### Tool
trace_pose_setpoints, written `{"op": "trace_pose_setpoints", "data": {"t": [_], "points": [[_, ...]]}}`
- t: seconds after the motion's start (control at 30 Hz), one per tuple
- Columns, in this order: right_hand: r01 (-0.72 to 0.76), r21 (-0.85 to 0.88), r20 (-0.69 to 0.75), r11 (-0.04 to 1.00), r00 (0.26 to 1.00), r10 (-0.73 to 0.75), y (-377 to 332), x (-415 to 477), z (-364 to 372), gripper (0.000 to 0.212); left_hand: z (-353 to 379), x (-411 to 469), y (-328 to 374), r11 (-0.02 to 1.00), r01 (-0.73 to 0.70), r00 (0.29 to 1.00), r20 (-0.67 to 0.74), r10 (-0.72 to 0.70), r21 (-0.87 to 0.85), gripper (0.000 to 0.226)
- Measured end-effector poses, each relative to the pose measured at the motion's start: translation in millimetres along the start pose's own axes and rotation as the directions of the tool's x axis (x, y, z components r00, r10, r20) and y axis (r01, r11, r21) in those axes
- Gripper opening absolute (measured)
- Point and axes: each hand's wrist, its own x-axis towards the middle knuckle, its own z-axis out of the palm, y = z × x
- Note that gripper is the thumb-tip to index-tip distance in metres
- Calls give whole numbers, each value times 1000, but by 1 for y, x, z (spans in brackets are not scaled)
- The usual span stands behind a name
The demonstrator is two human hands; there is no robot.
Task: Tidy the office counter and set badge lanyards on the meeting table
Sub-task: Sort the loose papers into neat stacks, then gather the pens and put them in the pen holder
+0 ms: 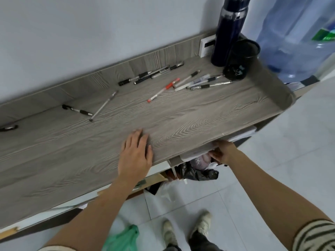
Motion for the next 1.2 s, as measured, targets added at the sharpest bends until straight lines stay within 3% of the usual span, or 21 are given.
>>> {"op": "trace_pose_setpoints", "data": {"t": [0.1,0.33,0.4,0.53,0.67,0.8,0.83,0.93,1.2], "points": [[17,-92,8,996,1000,-17,-8,9,6,4,0,1,1,1000,-1,1000,-9,1,-3,47],[120,-433,-22,894,989,-144,13,-13,-11,23,3,1,-3,999,11,1000,-3,-11,32,48],[236,-573,-14,785,955,-297,25,-32,-23,28,3,0,-1,1000,17,1000,13,-17,23,49],[477,-807,207,349,781,-589,37,-90,-23,12,-1,-7,-2,999,-7,998,56,10,-53,39],[600,-793,357,108,601,-715,44,-159,6,16,-35,-26,-26,989,-51,994,86,63,-142,27],[637,-770,487,-32,555,-674,52,-194,47,21,-66,-51,-64,997,22,996,87,-15,-79,27],[686,-722,565,-93,507,-651,70,-217,94,22,-97,-76,-110,996,72,996,56,-70,-47,27],[702,-695,636,-155,499,-589,79,-229,128,25,-112,-92,-140,994,102,994,50,-101,-25,28],[771,-484,853,-414,312,-418,113,-276,278,23,-158,-157,-266,928,374,927,16,-374,7,28]]}}
